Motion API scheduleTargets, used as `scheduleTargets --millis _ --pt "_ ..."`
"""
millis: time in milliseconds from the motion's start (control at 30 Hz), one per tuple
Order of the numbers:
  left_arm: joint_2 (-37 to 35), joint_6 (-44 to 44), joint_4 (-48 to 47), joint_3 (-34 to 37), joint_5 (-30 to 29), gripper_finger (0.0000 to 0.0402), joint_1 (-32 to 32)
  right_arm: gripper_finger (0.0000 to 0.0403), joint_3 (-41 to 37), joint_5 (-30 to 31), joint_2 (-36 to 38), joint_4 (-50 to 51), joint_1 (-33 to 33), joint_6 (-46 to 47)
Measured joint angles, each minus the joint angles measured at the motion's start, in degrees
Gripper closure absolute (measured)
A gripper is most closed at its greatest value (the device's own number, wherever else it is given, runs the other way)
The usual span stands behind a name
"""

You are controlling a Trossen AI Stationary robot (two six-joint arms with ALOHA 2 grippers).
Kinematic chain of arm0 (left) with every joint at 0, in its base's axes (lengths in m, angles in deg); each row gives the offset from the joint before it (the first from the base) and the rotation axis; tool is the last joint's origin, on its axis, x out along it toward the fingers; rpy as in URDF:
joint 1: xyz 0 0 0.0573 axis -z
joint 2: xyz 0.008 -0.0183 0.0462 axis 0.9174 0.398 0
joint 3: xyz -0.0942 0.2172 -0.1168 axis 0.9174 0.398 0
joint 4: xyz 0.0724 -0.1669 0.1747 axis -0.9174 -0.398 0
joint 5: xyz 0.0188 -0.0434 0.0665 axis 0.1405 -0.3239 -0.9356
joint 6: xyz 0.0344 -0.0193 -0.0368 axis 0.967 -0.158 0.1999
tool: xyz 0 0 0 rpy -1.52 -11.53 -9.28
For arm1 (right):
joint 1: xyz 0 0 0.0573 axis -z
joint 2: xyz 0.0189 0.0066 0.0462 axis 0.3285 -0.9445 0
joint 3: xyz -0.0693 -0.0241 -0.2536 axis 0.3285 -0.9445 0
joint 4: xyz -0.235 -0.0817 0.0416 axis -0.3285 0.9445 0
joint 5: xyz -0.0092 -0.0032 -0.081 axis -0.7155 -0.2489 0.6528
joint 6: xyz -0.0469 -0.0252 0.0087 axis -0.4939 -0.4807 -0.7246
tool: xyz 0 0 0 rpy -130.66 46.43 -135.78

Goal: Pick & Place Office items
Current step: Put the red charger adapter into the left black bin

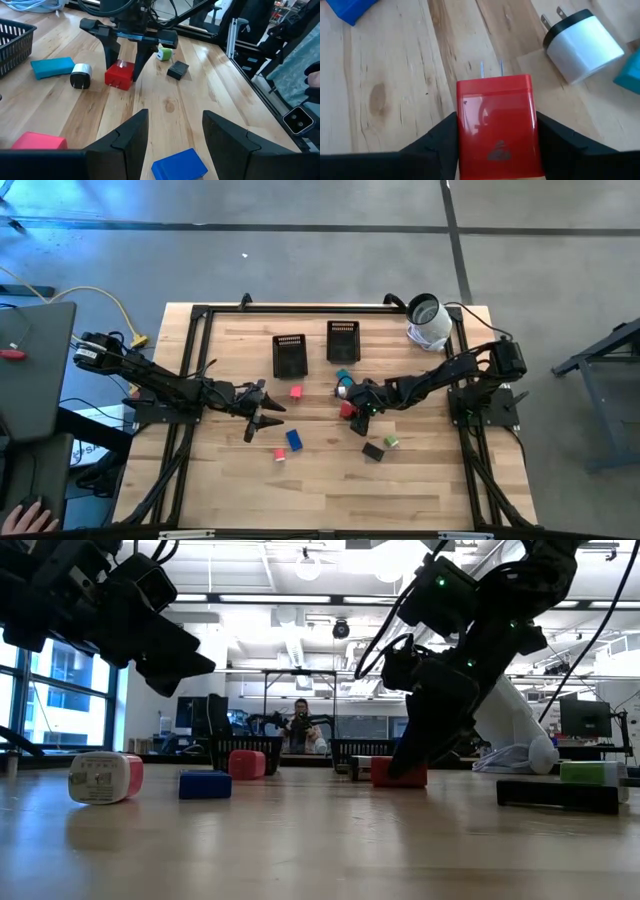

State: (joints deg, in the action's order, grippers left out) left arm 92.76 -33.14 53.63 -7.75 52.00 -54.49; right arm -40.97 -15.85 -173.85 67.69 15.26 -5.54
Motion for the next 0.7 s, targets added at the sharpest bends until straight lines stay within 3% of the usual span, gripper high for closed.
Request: scheduleTargets --millis 400,700 --pt "0.0 0.0 0.0 0.0 -0.5 0.022 0.0 0.0207 -0.2 -4.6 0.6 -11.8 -0.1 -0.8" --pt "0.0 1.1 0.0 0.0 -7.7 0.022 0.0 0.0207 -0.2 -4.5 0.7 -24.0 -0.1 -2.8"
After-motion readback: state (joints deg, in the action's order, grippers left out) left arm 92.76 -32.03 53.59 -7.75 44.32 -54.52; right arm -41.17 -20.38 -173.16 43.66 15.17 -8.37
